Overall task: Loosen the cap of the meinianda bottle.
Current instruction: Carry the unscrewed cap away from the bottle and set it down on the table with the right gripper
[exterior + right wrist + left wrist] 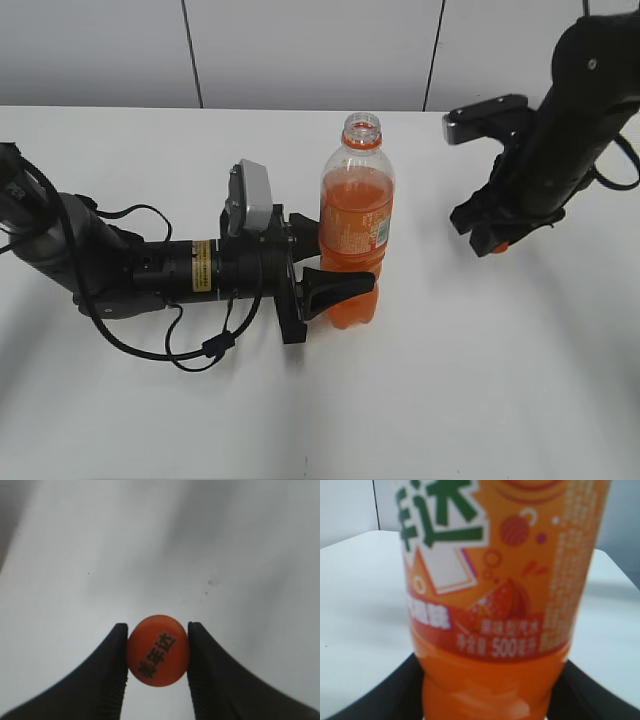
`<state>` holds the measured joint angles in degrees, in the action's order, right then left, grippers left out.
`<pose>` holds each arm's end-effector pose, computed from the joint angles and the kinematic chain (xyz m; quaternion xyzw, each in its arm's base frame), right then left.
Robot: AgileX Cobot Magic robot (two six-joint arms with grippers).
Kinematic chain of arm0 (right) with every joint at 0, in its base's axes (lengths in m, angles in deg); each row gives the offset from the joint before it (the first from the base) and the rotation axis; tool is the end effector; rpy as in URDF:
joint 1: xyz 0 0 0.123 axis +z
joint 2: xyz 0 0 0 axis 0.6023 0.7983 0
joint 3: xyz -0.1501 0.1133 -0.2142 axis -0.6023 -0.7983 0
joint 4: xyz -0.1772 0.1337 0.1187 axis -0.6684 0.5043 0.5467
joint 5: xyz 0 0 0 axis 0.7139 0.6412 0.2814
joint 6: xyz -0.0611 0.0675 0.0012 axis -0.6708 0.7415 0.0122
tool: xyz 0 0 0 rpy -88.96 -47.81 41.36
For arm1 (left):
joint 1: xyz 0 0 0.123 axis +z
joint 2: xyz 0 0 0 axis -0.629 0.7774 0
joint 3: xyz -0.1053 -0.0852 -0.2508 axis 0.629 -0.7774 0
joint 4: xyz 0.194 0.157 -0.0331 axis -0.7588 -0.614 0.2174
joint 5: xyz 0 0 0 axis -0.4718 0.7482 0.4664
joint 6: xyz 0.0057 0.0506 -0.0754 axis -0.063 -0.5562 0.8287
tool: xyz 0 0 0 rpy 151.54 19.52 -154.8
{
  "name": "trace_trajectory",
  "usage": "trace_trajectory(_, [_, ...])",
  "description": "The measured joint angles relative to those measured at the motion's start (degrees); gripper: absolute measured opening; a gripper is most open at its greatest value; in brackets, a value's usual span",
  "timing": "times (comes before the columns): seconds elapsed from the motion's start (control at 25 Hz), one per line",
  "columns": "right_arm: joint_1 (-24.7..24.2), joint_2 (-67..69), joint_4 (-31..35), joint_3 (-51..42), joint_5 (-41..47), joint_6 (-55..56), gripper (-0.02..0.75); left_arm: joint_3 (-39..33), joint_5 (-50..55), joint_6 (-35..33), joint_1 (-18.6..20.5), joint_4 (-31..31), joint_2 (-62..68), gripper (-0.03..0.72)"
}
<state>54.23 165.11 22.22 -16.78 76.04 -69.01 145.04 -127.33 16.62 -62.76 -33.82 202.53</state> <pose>0.3478 0.1106 0.1637 -0.2231 0.9681 0.0235 0.1114 0.3120 -0.2213 0.0618 0.4861 0.5774 -0.4391 0.4874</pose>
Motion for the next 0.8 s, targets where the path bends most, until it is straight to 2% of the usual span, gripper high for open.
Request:
trace_trajectory(0.56, [-0.04,8.84,0.18,-0.11,-2.89,1.27,0.274,0.00,0.00,0.00,0.00,0.00,0.00,0.402])
trace_trajectory(0.8, [-0.11,9.74,2.43,-0.11,-3.06,1.27,0.403,0.00,0.00,0.00,0.00,0.00,0.00,0.402])
